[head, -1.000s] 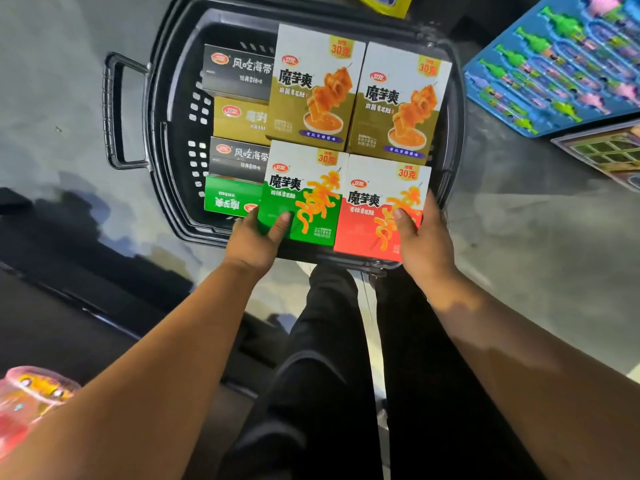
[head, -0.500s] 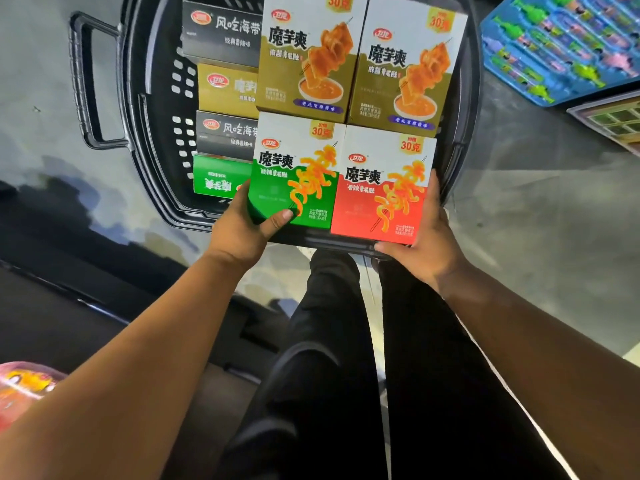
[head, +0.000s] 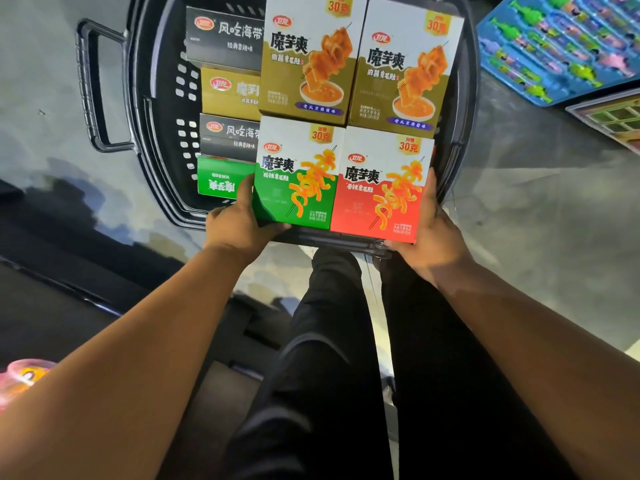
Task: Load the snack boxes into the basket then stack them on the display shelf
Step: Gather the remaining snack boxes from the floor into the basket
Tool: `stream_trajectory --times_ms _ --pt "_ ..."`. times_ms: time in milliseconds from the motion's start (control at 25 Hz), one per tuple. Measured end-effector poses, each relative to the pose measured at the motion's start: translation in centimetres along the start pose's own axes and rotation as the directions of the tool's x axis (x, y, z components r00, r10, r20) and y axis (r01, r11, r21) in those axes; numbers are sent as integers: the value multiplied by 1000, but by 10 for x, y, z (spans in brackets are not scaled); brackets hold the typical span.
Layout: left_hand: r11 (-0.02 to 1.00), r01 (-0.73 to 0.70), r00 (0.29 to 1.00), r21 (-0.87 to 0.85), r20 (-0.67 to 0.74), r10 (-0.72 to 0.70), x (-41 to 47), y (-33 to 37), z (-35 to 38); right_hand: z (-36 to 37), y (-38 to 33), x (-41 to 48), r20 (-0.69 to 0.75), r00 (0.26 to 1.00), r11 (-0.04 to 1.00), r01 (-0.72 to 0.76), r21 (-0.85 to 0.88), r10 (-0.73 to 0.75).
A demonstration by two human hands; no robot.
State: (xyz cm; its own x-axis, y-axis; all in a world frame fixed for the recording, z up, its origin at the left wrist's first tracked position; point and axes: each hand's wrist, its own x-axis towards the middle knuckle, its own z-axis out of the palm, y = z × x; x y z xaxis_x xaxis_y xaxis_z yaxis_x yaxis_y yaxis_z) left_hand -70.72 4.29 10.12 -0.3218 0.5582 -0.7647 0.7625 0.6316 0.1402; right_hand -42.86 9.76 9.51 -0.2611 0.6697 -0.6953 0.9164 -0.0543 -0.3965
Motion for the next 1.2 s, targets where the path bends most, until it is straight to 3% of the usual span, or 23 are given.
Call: stream_trajectory --times_ms 120,240,480,640,760,1040,1200 --pt "1000 -14 1000 6 -13 14 0 -1 -2 -2 0 -3 -13 1000 988 8 -152 -10" --pt "1000 -13 998 -8 -58 12 1 -6 5 1 -1 -3 -28 993 942 103 -318 -118" --pt "999 17 999 -42 -31 -19 -4 -1 11 5 -6 -4 -21 996 982 77 -172 -82" --pt "985 -127 979 117 -145 144 -43 16 -7 -26 -24 -22 -13 1000 956 3 -292 -7" --pt "934 -249 949 257 -128 288 -81 41 -41 -74 -51 -57 -64 997 910 6 -415 -35" --pt "778 -426 817 462 -171 550 -198 121 -132 -186 -84 -176 -273 962 891 -121 -438 -3" --pt "676 -504 678 538 -238 695 -269 174 -155 -235 -70 -249 -441 897 902 -191 -387 1"
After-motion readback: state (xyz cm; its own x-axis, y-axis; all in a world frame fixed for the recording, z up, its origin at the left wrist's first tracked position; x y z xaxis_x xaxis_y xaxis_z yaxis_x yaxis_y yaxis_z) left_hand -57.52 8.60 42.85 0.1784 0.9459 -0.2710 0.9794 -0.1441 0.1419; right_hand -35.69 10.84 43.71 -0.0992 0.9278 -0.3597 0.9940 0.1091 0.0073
